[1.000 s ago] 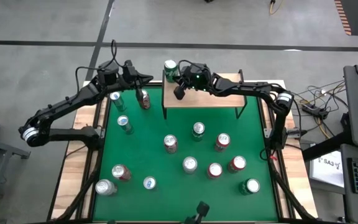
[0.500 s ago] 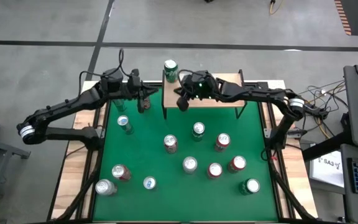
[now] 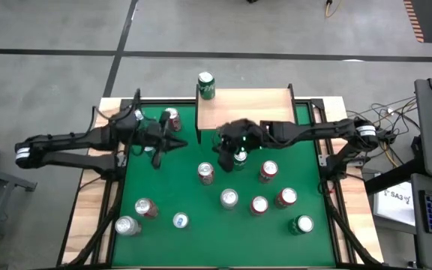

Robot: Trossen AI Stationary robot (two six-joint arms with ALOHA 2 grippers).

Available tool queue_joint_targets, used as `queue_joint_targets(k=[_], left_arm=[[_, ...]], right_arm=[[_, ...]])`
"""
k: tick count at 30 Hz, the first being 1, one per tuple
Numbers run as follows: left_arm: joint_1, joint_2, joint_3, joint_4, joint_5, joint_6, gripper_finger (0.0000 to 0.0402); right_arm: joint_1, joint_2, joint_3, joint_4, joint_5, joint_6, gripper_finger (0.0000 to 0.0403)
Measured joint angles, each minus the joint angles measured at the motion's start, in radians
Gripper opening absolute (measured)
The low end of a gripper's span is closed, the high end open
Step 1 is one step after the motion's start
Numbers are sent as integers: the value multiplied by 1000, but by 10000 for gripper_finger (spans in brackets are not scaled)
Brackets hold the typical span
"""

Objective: Place canned beverage on shelf
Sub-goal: Put the top pink white soda can on the shelf

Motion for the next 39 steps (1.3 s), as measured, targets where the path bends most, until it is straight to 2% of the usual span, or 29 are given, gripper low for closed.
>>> queue_joint_targets(k=[9,14,26,32,39], left_arm=[[-133,-33,-101,228,-2,-50,0],[-163,-17,-98,246,-2,-50,0],[-165,35,-61,249,-28,-49,0],[-165,54,-31,249,-28,-48,0],[-165,74,-15,253,-28,-47,0]], right_arm=[[154,3,0,-123,0,200,13],[240,3,5,-166,0,258,13],[362,3,33,-361,31,119,13],[387,3,33,-393,164,124,13],[400,17,34,-391,188,143,13]])
